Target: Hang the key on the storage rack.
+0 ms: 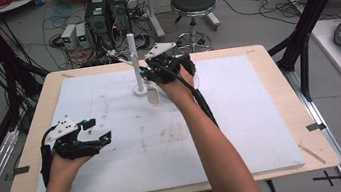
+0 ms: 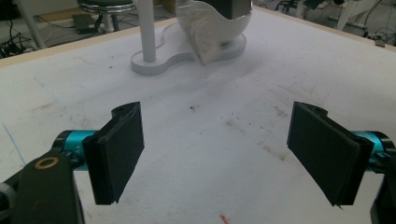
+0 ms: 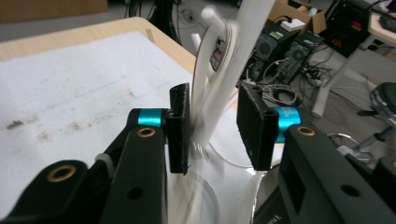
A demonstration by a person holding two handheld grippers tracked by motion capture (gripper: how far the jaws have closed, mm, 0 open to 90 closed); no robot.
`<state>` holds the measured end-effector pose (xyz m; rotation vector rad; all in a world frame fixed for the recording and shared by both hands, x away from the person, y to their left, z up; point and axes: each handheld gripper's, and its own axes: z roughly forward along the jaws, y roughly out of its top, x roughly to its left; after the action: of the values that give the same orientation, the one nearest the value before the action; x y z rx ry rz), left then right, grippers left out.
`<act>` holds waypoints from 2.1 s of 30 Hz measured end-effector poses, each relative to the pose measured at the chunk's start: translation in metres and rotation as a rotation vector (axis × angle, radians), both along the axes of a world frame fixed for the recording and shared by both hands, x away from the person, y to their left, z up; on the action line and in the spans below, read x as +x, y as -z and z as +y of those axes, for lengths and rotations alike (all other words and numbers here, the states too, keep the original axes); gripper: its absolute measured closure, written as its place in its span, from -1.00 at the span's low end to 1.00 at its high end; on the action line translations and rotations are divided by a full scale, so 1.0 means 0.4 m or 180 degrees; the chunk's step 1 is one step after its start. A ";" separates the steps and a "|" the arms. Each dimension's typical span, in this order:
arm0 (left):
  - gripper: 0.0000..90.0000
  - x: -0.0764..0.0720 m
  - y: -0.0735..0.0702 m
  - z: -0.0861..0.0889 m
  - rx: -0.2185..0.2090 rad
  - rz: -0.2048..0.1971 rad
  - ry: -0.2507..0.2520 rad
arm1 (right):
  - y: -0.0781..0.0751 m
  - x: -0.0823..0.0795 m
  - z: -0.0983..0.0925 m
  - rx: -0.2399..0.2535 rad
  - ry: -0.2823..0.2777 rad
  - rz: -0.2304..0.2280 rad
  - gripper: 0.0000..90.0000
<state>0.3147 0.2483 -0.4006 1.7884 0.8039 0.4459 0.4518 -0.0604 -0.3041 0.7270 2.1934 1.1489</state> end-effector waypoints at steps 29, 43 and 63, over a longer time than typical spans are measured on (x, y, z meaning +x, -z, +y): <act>-0.58 -0.008 -0.005 -0.020 0.0171 -0.0034 -0.0041 | 0.036 -0.195 -0.347 0.0376 0.0136 -0.0088 -0.23; -0.58 -0.006 0.002 -0.021 0.0176 -0.0019 -0.0028 | 0.177 -0.274 -0.466 0.0462 0.0299 0.0186 -0.42; -0.58 -0.008 0.008 -0.034 0.0125 -0.0029 0.0050 | 0.235 -0.320 -0.505 0.0667 0.0347 0.0183 -0.54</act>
<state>0.3116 0.2346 -0.4037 1.8267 0.7791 0.4621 0.3238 -0.2622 -0.3982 0.9666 2.0711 1.3290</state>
